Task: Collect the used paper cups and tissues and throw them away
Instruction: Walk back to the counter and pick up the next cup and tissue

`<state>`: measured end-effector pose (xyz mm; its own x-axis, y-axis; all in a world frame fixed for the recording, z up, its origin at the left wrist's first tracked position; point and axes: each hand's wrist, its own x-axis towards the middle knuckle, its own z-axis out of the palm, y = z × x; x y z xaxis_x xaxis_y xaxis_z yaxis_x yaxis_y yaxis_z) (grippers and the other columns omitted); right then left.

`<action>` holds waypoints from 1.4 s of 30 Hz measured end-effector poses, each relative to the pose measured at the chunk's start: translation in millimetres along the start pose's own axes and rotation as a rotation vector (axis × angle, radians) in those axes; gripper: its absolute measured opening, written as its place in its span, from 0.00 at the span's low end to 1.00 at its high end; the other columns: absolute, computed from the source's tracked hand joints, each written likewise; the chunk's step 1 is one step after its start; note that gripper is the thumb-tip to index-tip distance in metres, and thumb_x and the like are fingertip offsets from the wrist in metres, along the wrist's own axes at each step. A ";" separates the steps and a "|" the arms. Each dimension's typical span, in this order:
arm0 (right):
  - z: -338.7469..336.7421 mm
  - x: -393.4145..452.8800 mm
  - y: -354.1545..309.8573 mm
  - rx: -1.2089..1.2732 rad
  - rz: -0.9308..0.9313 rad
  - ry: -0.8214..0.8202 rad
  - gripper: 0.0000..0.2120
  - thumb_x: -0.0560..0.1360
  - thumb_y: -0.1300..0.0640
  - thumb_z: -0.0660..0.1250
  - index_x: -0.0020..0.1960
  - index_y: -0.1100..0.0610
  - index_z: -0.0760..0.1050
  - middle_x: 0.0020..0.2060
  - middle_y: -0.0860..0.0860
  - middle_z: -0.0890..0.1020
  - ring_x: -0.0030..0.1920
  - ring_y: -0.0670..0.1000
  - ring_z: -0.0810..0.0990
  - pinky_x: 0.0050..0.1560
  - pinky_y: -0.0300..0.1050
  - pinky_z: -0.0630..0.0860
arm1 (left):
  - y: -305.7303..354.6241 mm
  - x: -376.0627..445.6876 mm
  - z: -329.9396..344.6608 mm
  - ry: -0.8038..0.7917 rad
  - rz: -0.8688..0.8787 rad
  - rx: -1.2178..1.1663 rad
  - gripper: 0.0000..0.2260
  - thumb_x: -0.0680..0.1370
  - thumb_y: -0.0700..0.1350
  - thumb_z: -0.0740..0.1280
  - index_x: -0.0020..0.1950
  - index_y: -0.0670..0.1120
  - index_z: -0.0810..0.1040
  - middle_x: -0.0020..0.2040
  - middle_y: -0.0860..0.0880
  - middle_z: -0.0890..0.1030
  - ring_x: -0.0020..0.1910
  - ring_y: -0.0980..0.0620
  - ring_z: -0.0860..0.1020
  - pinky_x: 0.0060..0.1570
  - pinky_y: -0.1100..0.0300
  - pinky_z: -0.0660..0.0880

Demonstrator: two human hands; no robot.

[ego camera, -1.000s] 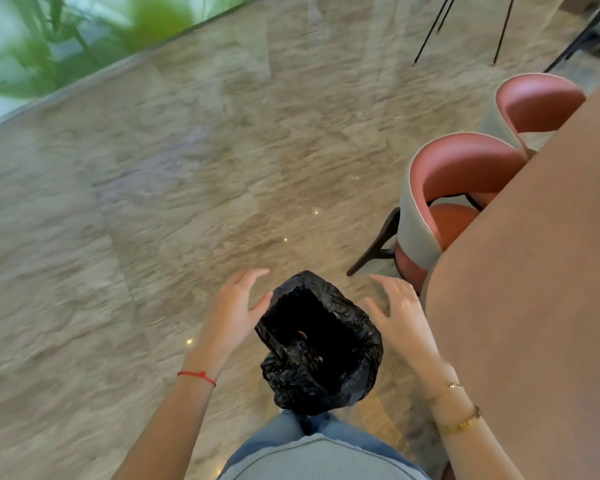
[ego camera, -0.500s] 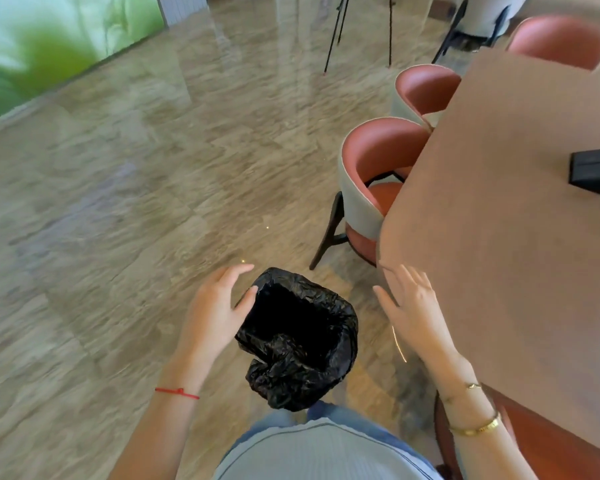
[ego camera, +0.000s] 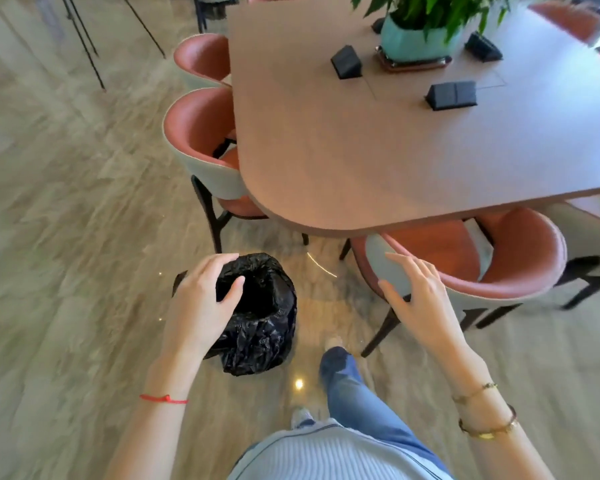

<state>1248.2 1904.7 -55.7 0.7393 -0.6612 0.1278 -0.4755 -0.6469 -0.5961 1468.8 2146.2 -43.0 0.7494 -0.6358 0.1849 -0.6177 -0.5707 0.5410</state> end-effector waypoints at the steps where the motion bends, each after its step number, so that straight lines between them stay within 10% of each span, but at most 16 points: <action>1: -9.0 -15.4 8.6 -0.011 0.028 0.037 0.21 0.76 0.53 0.69 0.67 0.52 0.71 0.62 0.49 0.76 0.66 0.50 0.69 0.62 0.42 0.66 | 10.9 0.7 5.1 -0.028 0.039 -0.015 0.15 0.78 0.48 0.68 0.65 0.52 0.76 0.61 0.57 0.78 0.58 0.57 0.76 0.54 0.64 0.72; 21: -212.1 -232.3 218.3 -0.135 0.694 0.575 0.20 0.74 0.56 0.71 0.64 0.56 0.75 0.57 0.51 0.79 0.62 0.51 0.73 0.61 0.33 0.62 | 384.5 3.1 236.5 -0.510 0.794 -0.228 0.17 0.77 0.48 0.69 0.66 0.50 0.76 0.62 0.54 0.78 0.61 0.56 0.75 0.61 0.65 0.69; 42: -419.9 -264.8 516.3 -0.146 0.993 0.796 0.19 0.74 0.57 0.71 0.64 0.57 0.75 0.57 0.50 0.79 0.62 0.51 0.73 0.62 0.34 0.62 | 749.6 6.4 483.6 -0.734 1.016 -0.322 0.18 0.76 0.45 0.71 0.66 0.48 0.76 0.60 0.53 0.79 0.60 0.56 0.76 0.61 0.61 0.70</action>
<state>606.7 1586.2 -64.5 -0.4246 -0.8933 0.1473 -0.7421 0.2502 -0.6219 895.2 1463.1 -33.1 -0.3880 -0.9016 0.1913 -0.6680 0.4181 0.6156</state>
